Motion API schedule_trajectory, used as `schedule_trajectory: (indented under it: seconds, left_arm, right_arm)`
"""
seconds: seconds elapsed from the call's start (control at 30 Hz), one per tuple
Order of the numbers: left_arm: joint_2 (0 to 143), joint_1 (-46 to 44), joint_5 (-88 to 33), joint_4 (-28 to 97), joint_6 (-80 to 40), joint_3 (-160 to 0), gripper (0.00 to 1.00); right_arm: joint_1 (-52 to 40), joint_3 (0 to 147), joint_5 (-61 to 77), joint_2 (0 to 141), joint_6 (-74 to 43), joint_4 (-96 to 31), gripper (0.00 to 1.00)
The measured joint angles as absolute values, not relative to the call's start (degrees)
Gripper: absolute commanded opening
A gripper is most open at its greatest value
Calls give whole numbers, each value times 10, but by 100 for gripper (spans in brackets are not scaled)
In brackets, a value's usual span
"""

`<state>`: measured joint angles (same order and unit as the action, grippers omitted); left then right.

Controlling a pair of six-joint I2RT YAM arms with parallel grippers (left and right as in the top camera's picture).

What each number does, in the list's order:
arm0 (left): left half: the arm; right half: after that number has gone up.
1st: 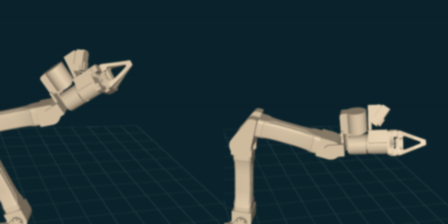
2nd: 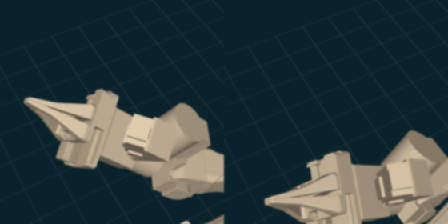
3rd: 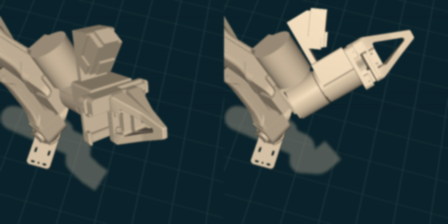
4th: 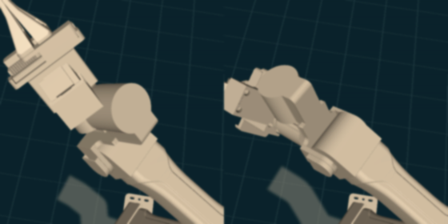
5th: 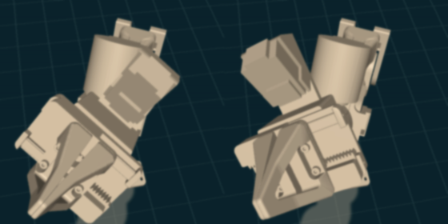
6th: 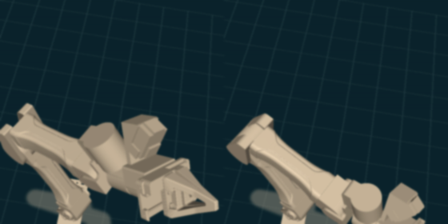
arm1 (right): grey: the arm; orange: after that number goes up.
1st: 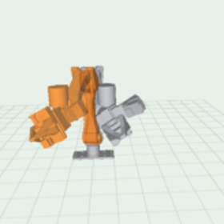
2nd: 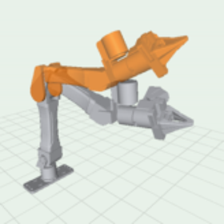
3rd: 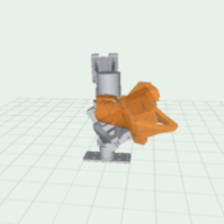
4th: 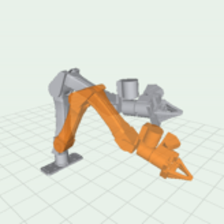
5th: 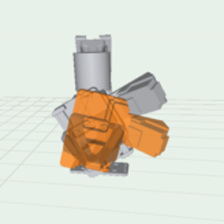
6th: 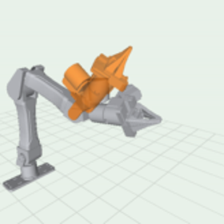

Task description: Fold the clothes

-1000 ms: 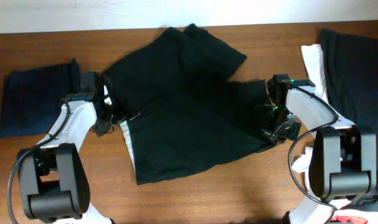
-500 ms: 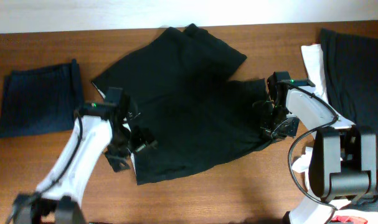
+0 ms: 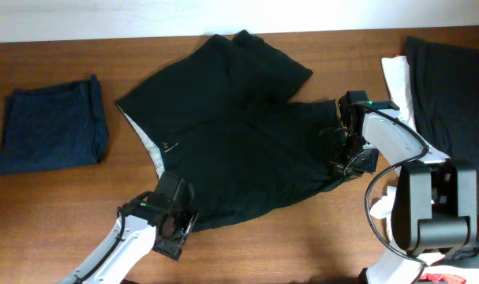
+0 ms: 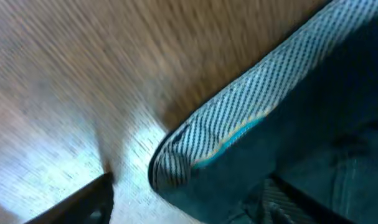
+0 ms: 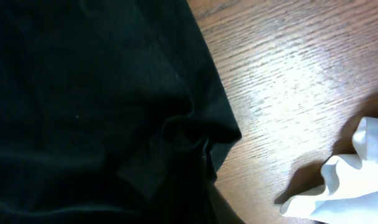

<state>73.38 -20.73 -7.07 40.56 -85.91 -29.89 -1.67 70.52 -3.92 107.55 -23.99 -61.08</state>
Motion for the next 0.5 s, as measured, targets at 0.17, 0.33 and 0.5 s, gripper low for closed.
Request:
schedule_trajectory:
  seconds: [0.17, 0.33, 0.5]
  left_arm:
    - [733, -209, -22, 397, -879, -297, 41]
    - [733, -209, 11, 394, -877, -296, 16]
    - [731, -209, 20, 394, -842, -296, 1]
  right_arm:
    - [-17, 705, -39, 1075, -239, -611, 15]
    - [-17, 705, -39, 1075, -239, -611, 15]
    - [-17, 705, -39, 1075, -239, -615, 4]
